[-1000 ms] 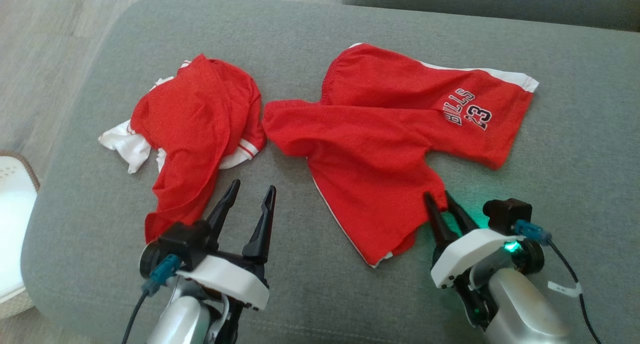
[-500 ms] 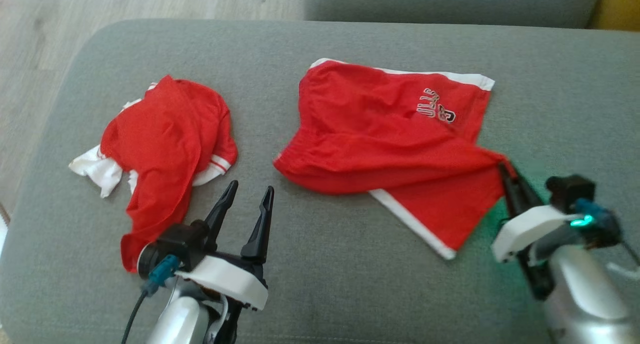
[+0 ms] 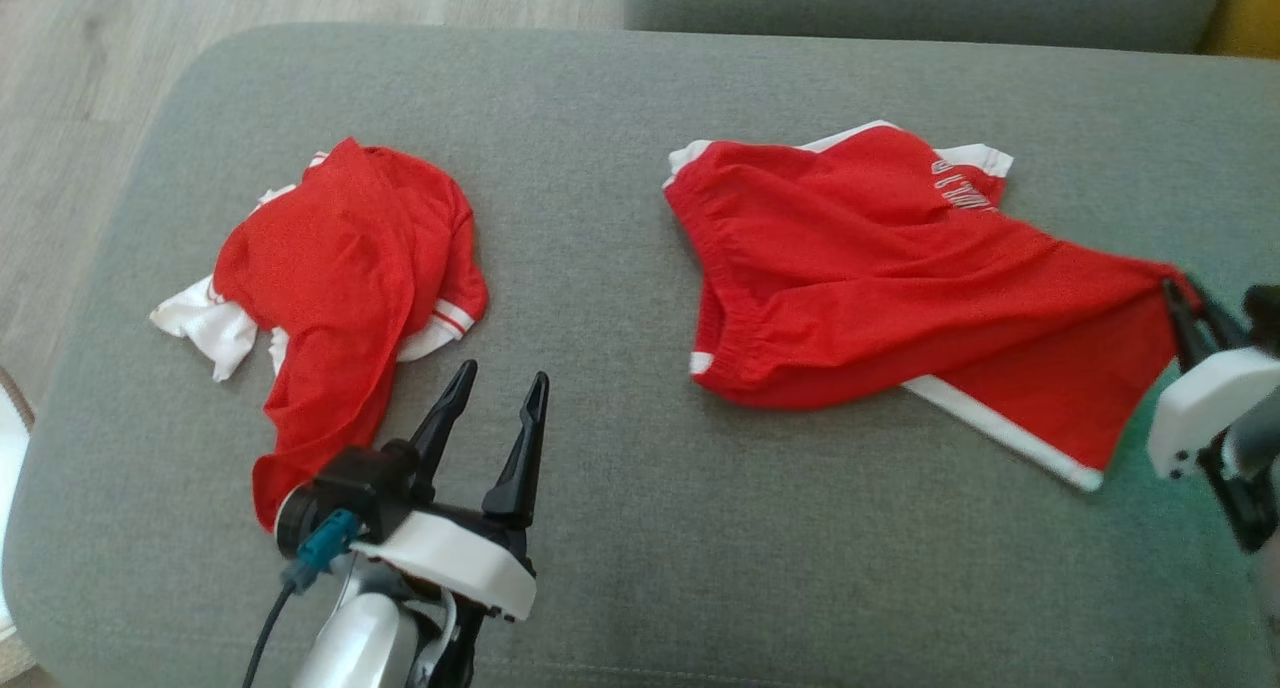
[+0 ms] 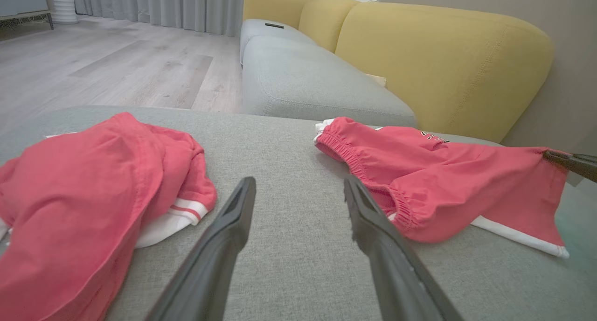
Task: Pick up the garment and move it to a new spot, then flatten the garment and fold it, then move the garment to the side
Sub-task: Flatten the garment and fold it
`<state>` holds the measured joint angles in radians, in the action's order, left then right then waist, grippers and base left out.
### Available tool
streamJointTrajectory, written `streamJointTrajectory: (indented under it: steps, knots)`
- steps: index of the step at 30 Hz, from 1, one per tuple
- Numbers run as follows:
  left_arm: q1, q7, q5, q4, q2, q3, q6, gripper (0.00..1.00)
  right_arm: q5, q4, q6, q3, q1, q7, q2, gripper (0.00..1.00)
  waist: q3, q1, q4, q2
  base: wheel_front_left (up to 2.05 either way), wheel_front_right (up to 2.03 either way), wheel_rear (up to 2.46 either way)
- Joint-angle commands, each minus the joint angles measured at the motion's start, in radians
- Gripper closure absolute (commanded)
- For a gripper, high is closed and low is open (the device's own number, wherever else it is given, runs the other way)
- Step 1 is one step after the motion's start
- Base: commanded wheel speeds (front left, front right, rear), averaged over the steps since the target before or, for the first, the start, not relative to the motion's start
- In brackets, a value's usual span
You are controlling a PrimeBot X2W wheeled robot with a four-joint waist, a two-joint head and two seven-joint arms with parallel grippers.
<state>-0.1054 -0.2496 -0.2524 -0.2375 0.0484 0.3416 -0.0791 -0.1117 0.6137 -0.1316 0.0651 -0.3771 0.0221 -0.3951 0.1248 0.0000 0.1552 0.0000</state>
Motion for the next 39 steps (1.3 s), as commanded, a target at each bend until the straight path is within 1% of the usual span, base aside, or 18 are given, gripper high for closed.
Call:
streamJointTrajectory:
  steps: [1, 5, 9, 14, 16, 20, 23, 26, 28, 29, 33, 36, 39]
  knots:
    - [-0.034, -0.012, -0.006, 0.033, 0.002, -0.031, 0.000, 0.00, 0.014, -0.026, 0.001, 0.003, -0.036, -0.007, -0.022, 0.00, 0.002, 0.0000, 0.004, 0.0000, 0.00, 0.00, 0.00]
    - [-0.036, -0.012, 0.001, 0.035, 0.002, -0.040, -0.001, 0.00, 0.029, -0.045, 0.001, -0.039, -0.027, -0.052, 0.042, 0.00, -0.003, 0.0000, 0.003, 0.0000, 0.00, 0.00, 0.00]
    - [-0.030, -0.012, 0.011, 0.044, 0.002, -0.056, -0.004, 0.00, 0.017, -0.091, 0.001, -0.077, 0.015, -0.121, 0.129, 0.00, -0.021, 0.0000, -0.020, 0.0000, 0.00, 0.00, 0.00]
    - [-0.016, -0.012, 0.013, 0.065, 0.002, -0.076, -0.006, 0.00, 0.006, -0.175, 0.001, -0.095, 0.110, -0.203, 0.237, 0.00, -0.044, 0.0000, -0.061, 0.0000, 0.00, 0.00, 0.00]
    - [-0.013, -0.012, 0.016, 0.066, 0.002, -0.077, -0.009, 0.00, 0.025, -0.217, 0.001, -0.088, 0.157, -0.232, 0.264, 0.00, -0.050, 0.0000, -0.074, 0.0000, 0.00, 0.00, 0.00]
    - [-0.010, -0.012, 0.024, 0.057, 0.002, -0.074, -0.017, 0.00, 0.001, -0.292, 0.001, -0.117, 0.247, -0.265, 0.322, 0.00, -0.054, 0.0000, -0.099, 0.0000, 0.00, 0.00, 0.00]
    - [-0.016, -0.012, 0.045, 0.033, 0.002, -0.066, -0.026, 0.00, -0.012, -0.318, 0.001, -0.112, 0.292, -0.274, 0.338, 0.00, -0.047, 0.0000, -0.116, 0.0000, 0.00, 0.00, 0.00]
    - [-0.035, -0.012, 0.072, 0.003, 0.003, -0.053, -0.034, 0.00, -0.008, -0.327, 0.001, -0.096, 0.302, -0.276, 0.343, 0.00, -0.035, 0.0000, -0.129, 0.0000, 0.00, 0.00, 0.00]
    - [-0.058, -0.012, 0.115, -0.026, 0.022, -0.018, -0.041, 0.00, -0.015, -0.333, 0.001, -0.094, 0.293, -0.277, 0.344, 0.00, -0.023, 0.0000, -0.138, 0.0000, 0.00, 0.00, 0.00]
    - [-0.058, -0.012, 0.115, -0.026, 0.022, -0.018, -0.041, 0.00, -0.015, -0.333, 0.001, -0.094, 0.293, -0.277, 0.344, 0.00, -0.023, 0.0000, -0.138, 0.0000, 0.00, 0.00, 0.00]
    - [-0.132, -0.012, 0.236, -0.121, 0.092, 0.097, -0.048, 0.00, -0.012, -0.346, 0.001, -0.091, 0.266, -0.273, 0.344, 0.00, 0.011, 0.0000, -0.158, 0.0000, 0.00, 0.00, 0.00]
    - [-0.198, -0.012, 0.277, -0.189, 0.118, 0.156, -0.050, 0.00, 0.003, -0.350, 0.001, -0.085, 0.252, -0.270, 0.345, 0.00, 0.039, 0.0000, -0.174, 0.0000, 0.00, 0.00, 0.00]
    - [-0.262, -0.012, 0.292, -0.247, 0.128, 0.192, -0.050, 0.00, -0.003, -0.349, 0.001, -0.088, 0.244, -0.269, 0.345, 0.00, 0.062, 0.0000, -0.187, 0.0000, 0.00, 0.00, 0.00]
